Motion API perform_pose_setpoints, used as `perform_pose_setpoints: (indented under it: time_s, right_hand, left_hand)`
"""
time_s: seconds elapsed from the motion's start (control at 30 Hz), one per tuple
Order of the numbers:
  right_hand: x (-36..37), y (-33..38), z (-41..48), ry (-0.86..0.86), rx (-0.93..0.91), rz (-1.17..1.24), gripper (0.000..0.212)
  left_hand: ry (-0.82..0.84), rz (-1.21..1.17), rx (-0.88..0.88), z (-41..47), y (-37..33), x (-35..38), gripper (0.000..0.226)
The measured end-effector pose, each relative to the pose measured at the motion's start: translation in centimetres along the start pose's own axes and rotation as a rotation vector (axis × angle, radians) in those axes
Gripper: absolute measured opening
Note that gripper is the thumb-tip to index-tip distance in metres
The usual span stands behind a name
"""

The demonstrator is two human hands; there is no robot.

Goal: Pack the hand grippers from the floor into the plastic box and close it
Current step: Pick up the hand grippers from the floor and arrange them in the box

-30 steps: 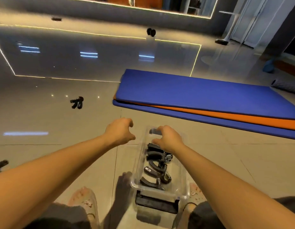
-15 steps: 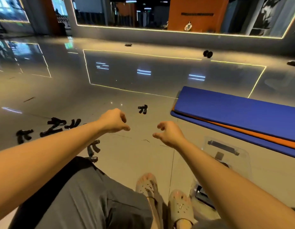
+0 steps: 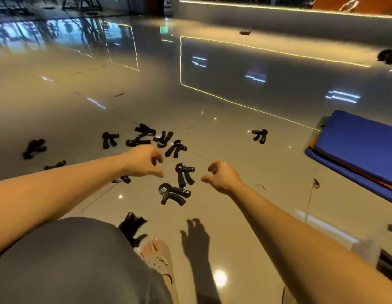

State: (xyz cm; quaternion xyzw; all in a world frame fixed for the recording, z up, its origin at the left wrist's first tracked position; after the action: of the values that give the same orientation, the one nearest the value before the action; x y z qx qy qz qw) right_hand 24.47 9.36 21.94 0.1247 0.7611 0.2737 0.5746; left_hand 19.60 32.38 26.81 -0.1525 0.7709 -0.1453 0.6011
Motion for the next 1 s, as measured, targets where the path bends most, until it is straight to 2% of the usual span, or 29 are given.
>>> perform_pose_setpoints:
  time_s: [0.13, 0.27, 0.43, 0.47, 0.57, 0.6, 0.63, 0.7, 0.87, 0.93, 1.0]
  right_hand:
    - [6.0, 1.0, 5.6, 0.064, -0.001, -0.045, 0.049]
    - [10.6, -1.4, 10.6, 0.105, 0.028, -0.114, 0.041]
    - [14.5, -5.2, 16.3, 0.123, 0.081, -0.126, 0.051]
    - [15.3, -5.7, 17.3, 0.136, 0.087, -0.128, 0.049]
    - [17.8, -6.5, 20.4, 0.189, 0.078, -0.165, 0.021]
    - [18.6, -6.6, 21.3, 0.204, 0.075, -0.178, 0.022]
    - [19.4, -6.6, 22.1, 0.217, 0.072, -0.189, 0.024]
    - [20.6, -6.7, 23.4, 0.203, 0.066, -0.226, 0.043]
    - [21.6, -6.1, 26.4, 0.108, 0.128, -0.292, 0.087]
    - [22.1, -5.6, 27.1, 0.101, 0.128, -0.356, 0.095]
    - [22.6, -5.3, 27.4, 0.123, 0.121, -0.364, 0.089]
  left_hand:
    - [-0.015, -0.016, -0.062, 2.7, 6.4, 3.8, 0.057]
    - [-0.003, -0.027, -0.055, 7.1, 9.7, 9.4, 0.067]
    - [-0.002, -0.064, 0.003, 12.4, 12.5, 15.9, 0.072]
    - [0.006, -0.047, 0.014, 13.4, 13.1, 17.1, 0.074]
    - [0.023, -0.013, 0.022, 15.9, 14.9, 19.9, 0.086]
    - [0.035, -0.008, 0.021, 16.5, 15.5, 20.8, 0.093]
    - [0.048, -0.001, 0.023, 17.1, 16.0, 21.5, 0.1]
    - [0.063, 0.014, 0.029, 18.0, 16.6, 22.7, 0.108]
    - [-0.007, -0.023, -0.002, 19.0, 17.3, 23.7, 0.093]
    - [-0.041, -0.057, -0.049, 18.8, 18.1, 23.7, 0.087]
    - [-0.068, -0.124, -0.101, 18.1, 19.3, 23.6, 0.084]
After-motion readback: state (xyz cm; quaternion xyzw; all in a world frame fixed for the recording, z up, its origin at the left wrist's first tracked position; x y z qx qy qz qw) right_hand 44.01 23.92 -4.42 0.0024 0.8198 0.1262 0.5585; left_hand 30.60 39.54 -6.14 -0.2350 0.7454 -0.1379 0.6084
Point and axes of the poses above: each hand's wrist, its own z-axis towards the middle knuckle, its own x-axis out of the palm, y = z × x, the point moved 9 cm from there along z, towards the middle knuckle, and after that the axes turned 4 degrees about -z, right-handed, at the moved point
